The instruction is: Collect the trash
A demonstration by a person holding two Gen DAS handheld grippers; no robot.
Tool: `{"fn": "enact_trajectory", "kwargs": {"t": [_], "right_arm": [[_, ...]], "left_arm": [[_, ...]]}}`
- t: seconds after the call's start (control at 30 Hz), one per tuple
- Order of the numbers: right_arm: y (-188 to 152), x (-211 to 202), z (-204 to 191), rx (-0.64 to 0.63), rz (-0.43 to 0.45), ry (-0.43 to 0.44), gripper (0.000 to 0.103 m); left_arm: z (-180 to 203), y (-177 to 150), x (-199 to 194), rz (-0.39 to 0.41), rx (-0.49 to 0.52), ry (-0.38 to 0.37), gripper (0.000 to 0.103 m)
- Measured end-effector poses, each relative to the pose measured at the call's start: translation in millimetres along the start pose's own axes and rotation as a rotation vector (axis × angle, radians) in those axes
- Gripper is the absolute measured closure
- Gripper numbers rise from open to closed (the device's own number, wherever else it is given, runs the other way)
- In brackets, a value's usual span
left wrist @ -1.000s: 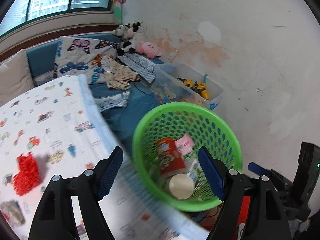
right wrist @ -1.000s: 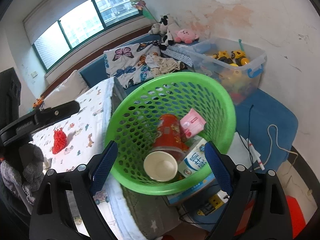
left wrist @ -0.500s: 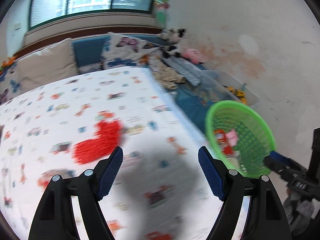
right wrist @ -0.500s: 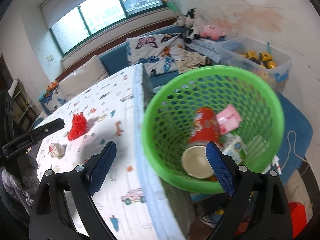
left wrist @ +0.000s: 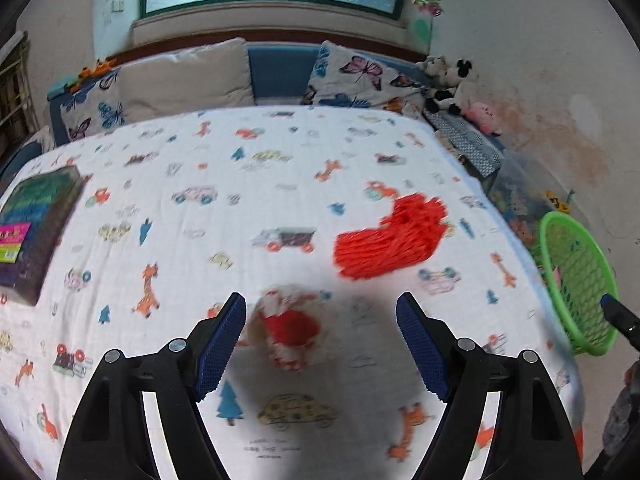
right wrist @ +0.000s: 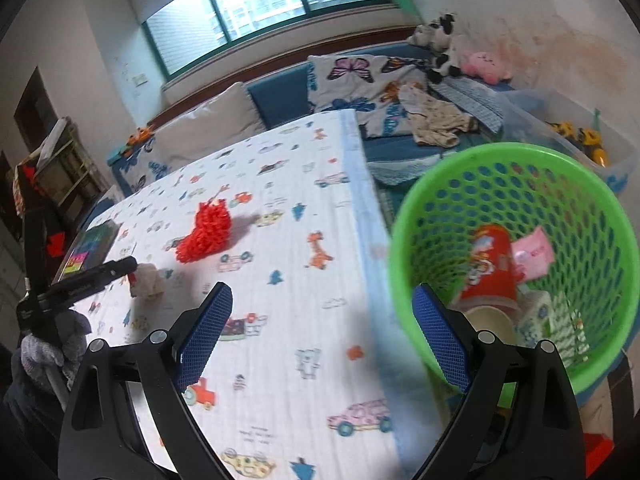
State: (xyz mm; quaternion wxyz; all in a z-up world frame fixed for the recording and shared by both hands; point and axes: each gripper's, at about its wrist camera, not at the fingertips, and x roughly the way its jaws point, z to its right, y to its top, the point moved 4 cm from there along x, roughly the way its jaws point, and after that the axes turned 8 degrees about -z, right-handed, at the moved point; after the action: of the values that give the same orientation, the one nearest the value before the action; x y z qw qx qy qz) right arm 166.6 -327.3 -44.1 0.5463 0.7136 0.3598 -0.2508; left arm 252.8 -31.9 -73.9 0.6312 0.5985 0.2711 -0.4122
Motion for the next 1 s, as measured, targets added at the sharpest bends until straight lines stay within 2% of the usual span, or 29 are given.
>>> {"fn": "enact_trajectory", "kwargs": {"t": [0.3, 0.4, 0.77, 0.87, 1.0], "right_arm": [[2, 13, -23, -0.049, -0.024, 0.016, 0.012], [2, 17, -27, -0.057, -0.033, 0.017, 0.012], [5, 29, -39, -0.093, -0.057, 0.016, 0.012], [7, 36, -44, -0.110, -0.066, 0.015, 0.012], [9, 47, -54, -0.141, -0.081, 0.015, 0.012]], "left_arm": [[-13, -9, 20, -0.049, -0.034, -0.004, 0.028], [-13, -9, 24, -0.057, -0.028, 0.005, 0.031], [-19, -10, 34, -0.085, -0.044, 0.003, 0.045], [-22, -10, 33, -0.082, -0.050, 0.007, 0.054], [-28, -11, 31, -0.079, -0.070, 0.000, 0.058]]}}
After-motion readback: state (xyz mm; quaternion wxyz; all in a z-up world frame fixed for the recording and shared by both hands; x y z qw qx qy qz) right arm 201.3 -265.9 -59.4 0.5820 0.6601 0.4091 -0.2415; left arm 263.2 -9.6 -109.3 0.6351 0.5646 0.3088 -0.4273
